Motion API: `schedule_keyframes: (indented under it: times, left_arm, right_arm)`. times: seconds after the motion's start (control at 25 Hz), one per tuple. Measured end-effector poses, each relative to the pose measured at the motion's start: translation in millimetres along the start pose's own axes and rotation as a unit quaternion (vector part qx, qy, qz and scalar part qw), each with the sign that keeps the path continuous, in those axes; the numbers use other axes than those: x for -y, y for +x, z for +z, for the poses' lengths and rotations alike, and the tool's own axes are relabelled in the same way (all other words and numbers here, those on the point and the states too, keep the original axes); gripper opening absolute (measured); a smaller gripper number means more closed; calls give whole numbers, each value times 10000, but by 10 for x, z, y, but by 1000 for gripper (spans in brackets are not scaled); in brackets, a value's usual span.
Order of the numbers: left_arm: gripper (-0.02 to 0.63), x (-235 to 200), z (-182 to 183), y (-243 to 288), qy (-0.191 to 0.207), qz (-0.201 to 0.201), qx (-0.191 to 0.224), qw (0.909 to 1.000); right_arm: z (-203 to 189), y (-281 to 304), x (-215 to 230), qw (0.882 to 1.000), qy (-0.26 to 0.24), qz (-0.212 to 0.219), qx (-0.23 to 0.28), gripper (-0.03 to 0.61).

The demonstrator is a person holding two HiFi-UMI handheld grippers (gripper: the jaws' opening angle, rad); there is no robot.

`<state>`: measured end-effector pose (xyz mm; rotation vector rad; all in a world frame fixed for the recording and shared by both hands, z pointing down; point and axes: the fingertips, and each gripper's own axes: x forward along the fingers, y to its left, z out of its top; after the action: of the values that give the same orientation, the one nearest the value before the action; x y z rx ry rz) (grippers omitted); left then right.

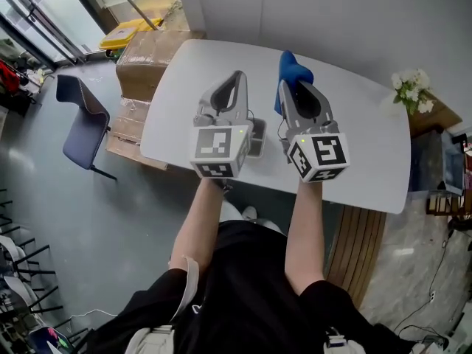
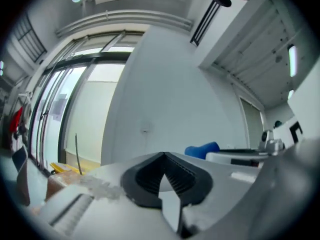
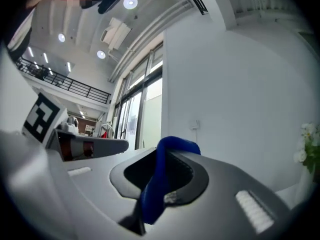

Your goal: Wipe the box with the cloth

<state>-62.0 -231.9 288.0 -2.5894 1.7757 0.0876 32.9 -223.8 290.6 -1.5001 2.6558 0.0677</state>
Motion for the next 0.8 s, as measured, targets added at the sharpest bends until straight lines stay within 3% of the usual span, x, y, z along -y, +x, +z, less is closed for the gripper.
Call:
schedule_keyframes:
  times: [0.08,0.8]
  left_arm:
    - [0,17,-20,-43,-209,9,64,9998]
    - [0,143,-34,-79,-436,42,-22,9990]
  right_arm:
    - [-42,-14,-47,9999,-74,-104,-59,52]
    - [-78,-104,-7,9988,-217,-339,-274,49]
